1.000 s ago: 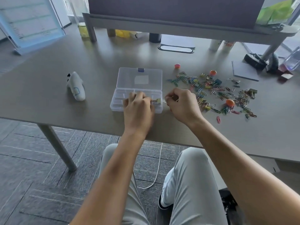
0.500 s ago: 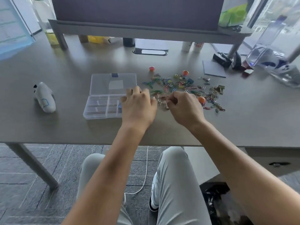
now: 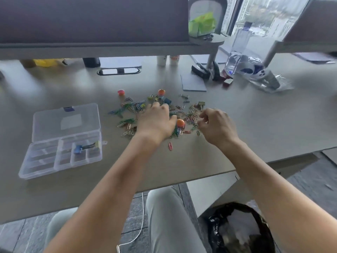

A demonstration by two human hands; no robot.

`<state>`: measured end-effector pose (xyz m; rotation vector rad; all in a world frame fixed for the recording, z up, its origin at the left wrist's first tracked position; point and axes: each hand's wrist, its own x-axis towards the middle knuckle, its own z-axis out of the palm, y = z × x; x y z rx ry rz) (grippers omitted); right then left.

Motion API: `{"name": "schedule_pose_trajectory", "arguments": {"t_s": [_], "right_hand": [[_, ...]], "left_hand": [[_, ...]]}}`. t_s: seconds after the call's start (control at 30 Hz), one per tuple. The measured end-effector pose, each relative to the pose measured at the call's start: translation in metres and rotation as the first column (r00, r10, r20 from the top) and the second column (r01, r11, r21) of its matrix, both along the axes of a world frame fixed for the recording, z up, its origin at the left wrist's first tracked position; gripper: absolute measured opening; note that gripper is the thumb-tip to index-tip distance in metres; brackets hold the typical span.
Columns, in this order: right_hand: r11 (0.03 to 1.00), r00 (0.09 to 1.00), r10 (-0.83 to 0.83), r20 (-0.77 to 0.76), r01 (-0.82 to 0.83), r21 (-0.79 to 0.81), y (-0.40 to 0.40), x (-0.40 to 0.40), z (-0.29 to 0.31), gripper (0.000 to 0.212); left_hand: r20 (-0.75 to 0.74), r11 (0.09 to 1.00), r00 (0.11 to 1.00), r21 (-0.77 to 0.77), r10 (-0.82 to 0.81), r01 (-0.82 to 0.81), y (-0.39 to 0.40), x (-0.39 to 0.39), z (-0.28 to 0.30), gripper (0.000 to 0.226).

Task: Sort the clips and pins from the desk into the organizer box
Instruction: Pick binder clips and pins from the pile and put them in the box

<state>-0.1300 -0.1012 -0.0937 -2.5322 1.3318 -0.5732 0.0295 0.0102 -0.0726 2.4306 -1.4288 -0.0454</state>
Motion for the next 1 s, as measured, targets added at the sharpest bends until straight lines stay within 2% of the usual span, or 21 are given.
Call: {"name": "schedule_pose_trajectory", "arguments": {"t_s": [0.37,0.53,0.8,1.0], "right_hand": [[0.988,0.987,-0.134,-0.090,0.140,0.063,-0.073,0.029,-0.004,0.037],[0.981,0.980,-0.179,-0.092,0.185,0.059,-0.089,0.041,-0.006,0.046],[0.978,0.973,-0.200,-0.116,0.205,0.039,-0.103,0.055,-0.011,0.033],[0.979,0.979,-0.200,-0.032,0.200,0.025,-0.100,0.059,-0.014,0.025]], "left_hand": [[0.061,0.999,0.997,0.013,0.040,-0.040,-0.085,0.051,-0.006,0.023],[0.072,0.999,0.997,0.012,0.029,-0.030,-0.106,0.063,-0.014,0.025],[0.085,0.999,0.996,0.007,0.031,-0.032,-0.122,0.070,-0.025,0.022],[0.071,0.999,0.996,-0.028,0.048,-0.046,-0.126,0.071,-0.027,0.016]]}}
